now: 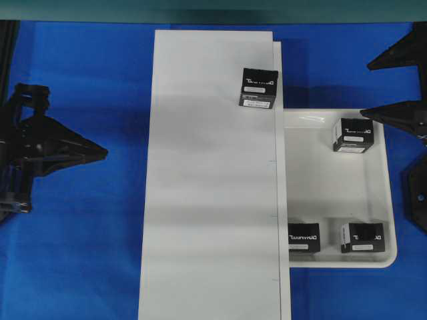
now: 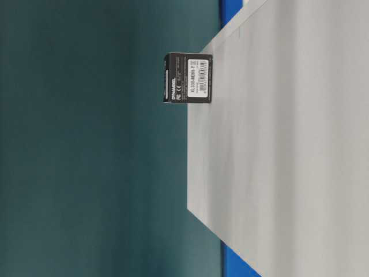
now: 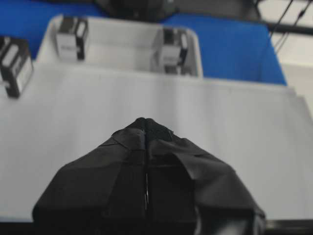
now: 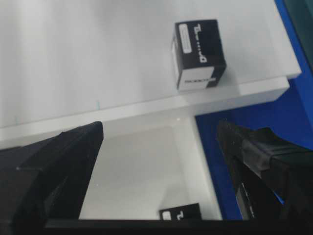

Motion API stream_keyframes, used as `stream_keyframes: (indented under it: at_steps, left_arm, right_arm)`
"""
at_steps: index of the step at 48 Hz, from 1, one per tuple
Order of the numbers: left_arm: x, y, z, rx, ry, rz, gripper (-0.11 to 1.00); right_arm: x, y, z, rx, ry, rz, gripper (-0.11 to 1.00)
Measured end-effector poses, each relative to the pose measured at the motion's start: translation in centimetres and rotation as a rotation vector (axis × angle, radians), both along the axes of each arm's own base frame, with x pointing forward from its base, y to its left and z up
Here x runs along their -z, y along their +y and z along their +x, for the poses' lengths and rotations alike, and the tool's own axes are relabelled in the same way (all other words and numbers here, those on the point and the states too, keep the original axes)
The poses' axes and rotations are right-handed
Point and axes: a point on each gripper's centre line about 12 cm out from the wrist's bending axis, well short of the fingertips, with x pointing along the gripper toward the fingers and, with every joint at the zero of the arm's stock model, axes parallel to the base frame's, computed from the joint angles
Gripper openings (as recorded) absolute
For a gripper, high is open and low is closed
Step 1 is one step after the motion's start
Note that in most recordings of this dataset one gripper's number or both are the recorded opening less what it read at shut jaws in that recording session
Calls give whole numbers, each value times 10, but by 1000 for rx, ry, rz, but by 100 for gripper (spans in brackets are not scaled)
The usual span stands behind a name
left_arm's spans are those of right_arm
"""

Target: Place the box from the white plastic tray onto the white base.

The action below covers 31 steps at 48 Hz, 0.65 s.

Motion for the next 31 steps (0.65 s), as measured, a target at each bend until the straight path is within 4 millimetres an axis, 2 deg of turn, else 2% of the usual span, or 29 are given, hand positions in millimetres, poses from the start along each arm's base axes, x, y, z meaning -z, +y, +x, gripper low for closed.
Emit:
stream_keyframes:
  at_steps: [31]
  left_arm:
    - [-18,-7,-5,31,-80,3,-7]
  right_arm:
    - [3,0,0,2,-2,-1,96]
